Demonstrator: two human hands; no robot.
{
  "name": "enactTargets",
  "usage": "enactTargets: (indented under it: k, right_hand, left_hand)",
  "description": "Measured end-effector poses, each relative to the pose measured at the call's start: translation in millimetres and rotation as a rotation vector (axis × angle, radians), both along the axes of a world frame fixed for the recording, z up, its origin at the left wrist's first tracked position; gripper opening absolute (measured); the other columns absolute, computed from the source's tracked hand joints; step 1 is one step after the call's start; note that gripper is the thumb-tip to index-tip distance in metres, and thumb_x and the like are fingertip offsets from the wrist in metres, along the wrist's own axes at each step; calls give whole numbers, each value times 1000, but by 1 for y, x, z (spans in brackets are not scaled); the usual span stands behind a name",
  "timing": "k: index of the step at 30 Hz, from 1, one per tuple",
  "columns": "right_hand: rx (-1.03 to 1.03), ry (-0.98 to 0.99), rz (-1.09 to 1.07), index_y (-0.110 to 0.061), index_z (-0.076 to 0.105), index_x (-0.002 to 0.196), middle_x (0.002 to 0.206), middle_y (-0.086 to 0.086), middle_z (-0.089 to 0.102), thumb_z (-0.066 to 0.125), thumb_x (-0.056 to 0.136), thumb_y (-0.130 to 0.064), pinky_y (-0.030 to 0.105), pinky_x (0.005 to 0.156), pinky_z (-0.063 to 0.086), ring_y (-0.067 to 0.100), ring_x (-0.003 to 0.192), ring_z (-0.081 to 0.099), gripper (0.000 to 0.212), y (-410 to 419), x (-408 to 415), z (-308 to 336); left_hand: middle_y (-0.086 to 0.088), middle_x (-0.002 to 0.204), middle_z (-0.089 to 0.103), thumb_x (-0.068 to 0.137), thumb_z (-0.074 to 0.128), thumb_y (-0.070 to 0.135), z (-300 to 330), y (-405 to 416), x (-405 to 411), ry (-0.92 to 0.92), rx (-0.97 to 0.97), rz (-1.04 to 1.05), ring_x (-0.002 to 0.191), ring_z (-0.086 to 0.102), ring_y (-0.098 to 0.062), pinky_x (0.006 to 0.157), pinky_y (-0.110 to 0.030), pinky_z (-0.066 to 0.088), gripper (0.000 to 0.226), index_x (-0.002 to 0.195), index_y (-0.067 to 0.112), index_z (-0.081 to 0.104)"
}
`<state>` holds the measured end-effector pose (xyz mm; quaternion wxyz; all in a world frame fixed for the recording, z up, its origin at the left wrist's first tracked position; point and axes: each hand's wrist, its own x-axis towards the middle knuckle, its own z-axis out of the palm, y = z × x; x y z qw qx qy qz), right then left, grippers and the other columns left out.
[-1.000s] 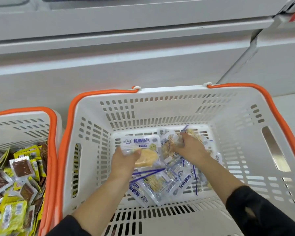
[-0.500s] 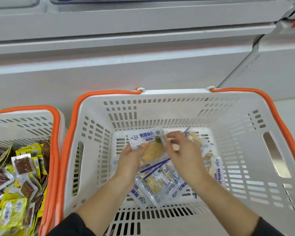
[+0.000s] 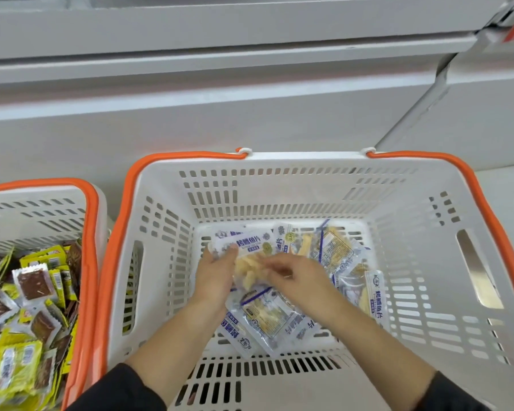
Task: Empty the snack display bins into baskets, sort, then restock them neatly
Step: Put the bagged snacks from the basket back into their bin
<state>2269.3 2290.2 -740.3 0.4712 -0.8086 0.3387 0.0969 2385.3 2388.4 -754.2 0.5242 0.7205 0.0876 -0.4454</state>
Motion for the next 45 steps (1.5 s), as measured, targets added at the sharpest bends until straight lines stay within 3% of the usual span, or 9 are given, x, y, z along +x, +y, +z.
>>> enactTargets:
  k: [9, 16, 19, 22, 24, 27, 34, 41, 45]
  right_hand:
    - [-139, 495, 150, -26, 36, 141, 123, -5, 62, 64, 82, -58, 28, 79, 50, 17, 108, 60, 72, -6, -21, -38]
    - [99, 326, -18, -18, 66, 85, 71, -5, 55, 67, 88, -21, 23, 56, 45, 7, 59, 48, 5, -12, -12, -27]
    - [-33, 316, -165, -18, 68, 75, 61, -7, 55, 62, 92, -18, 17, 48, 34, 7, 49, 45, 17, -47, -25, 3]
    - [-339, 256, -354, -16, 66, 85, 84, 2, 68, 58, 94, -18, 25, 58, 38, 20, 71, 59, 12, -65, -41, 15]
    - [-276, -84, -489, -24, 63, 95, 99, -6, 68, 57, 95, -15, 21, 71, 43, 12, 88, 62, 10, -57, -41, 20]
    - [-231, -359, -248, -34, 64, 101, 114, -24, 63, 57, 92, -7, 4, 96, 34, -7, 114, 53, 30, -34, -31, 21]
    - [-247, -422, 49, -38, 59, 105, 133, -23, 52, 54, 78, -3, 36, 116, 24, -5, 133, 38, 45, -21, -32, -4]
    - [-283, -436, 142, -40, 60, 109, 136, -26, 52, 59, 76, -6, 36, 116, 23, -1, 135, 37, 47, -12, -27, 5]
    - [-36, -409, -127, -55, 50, 121, 140, -36, 37, 78, 79, -26, 6, 105, 22, -13, 132, 31, 58, -11, -27, 45]
  left_hand:
    - [6, 114, 64, 100, 53, 22, 10, -3, 13, -133, -51, 181, 111, 57, -16, 91, -33, 40, 29, 128, 20, 56]
    - [15, 97, 64, 100, 53, 18, 11, -2, 14, -104, -84, 213, 94, 58, -7, 76, -23, 41, 18, 114, 26, 58]
    - [8, 105, 67, 100, 52, 18, 10, -3, 14, -102, -48, 215, 92, 60, -6, 71, -23, 41, 20, 117, 22, 60]
    - [3, 115, 67, 100, 53, 23, 12, -4, 12, -65, -13, 151, 98, 61, -10, 68, -22, 41, 23, 121, 22, 61]
    - [-3, 130, 60, 98, 56, 27, 14, -3, 10, 14, -11, 65, 121, 53, -21, 89, -33, 43, 35, 132, 22, 52]
    - [-9, 148, 43, 89, 64, 39, 14, -4, 8, 148, -30, -32, 137, 37, -27, 111, -45, 29, 78, 151, 15, 24]
    - [2, 140, 54, 39, 72, 84, -1, 0, 17, 205, -112, -54, 124, 53, -23, 96, -44, 48, 124, 146, 28, 39]
    - [6, 120, 68, 73, 74, 61, 25, -1, 11, 82, -223, -257, 116, 61, -14, 103, -43, 44, 64, 124, 24, 63]
    - [5, 108, 73, 88, 67, 18, 50, 4, 16, -26, -276, -318, 101, 68, -9, 79, -19, 51, 29, 116, 18, 67]
